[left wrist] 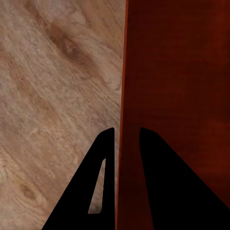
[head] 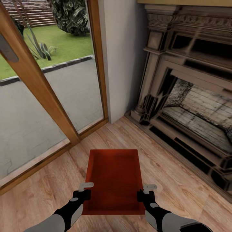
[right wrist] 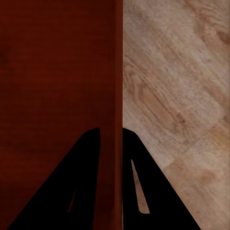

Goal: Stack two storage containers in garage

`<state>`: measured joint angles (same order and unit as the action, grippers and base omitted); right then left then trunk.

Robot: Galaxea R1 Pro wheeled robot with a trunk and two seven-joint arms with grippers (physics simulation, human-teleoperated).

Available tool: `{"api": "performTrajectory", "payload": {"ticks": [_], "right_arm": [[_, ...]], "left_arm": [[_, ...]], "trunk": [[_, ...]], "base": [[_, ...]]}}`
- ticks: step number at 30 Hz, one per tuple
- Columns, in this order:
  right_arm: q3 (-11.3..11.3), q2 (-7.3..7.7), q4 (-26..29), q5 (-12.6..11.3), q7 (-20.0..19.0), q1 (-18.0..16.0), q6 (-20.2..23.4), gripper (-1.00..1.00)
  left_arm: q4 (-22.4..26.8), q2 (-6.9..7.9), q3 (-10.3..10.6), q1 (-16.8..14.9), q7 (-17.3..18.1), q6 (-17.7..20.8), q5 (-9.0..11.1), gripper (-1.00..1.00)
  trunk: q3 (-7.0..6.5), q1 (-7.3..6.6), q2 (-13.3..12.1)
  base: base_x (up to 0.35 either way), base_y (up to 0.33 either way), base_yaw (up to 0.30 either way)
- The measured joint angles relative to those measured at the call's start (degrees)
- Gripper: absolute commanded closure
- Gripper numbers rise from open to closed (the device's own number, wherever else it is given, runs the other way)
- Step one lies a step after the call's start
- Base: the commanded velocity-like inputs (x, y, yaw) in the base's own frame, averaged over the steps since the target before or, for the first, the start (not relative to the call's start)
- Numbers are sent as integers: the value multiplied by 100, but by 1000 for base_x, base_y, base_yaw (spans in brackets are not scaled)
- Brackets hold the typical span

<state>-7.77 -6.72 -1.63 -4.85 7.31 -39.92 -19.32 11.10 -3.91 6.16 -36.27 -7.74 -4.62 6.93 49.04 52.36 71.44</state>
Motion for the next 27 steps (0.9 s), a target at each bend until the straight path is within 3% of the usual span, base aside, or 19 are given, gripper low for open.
{"api": "performTrajectory", "payload": {"ticks": [27], "right_arm": [[-3,1,3,-2,-2,0,7,100]], "left_arm": [[-2,-1,8,-1,-4,1,11,100]], "trunk": [[-513,-593,-1084]], "base": [[0,0,0]]}}
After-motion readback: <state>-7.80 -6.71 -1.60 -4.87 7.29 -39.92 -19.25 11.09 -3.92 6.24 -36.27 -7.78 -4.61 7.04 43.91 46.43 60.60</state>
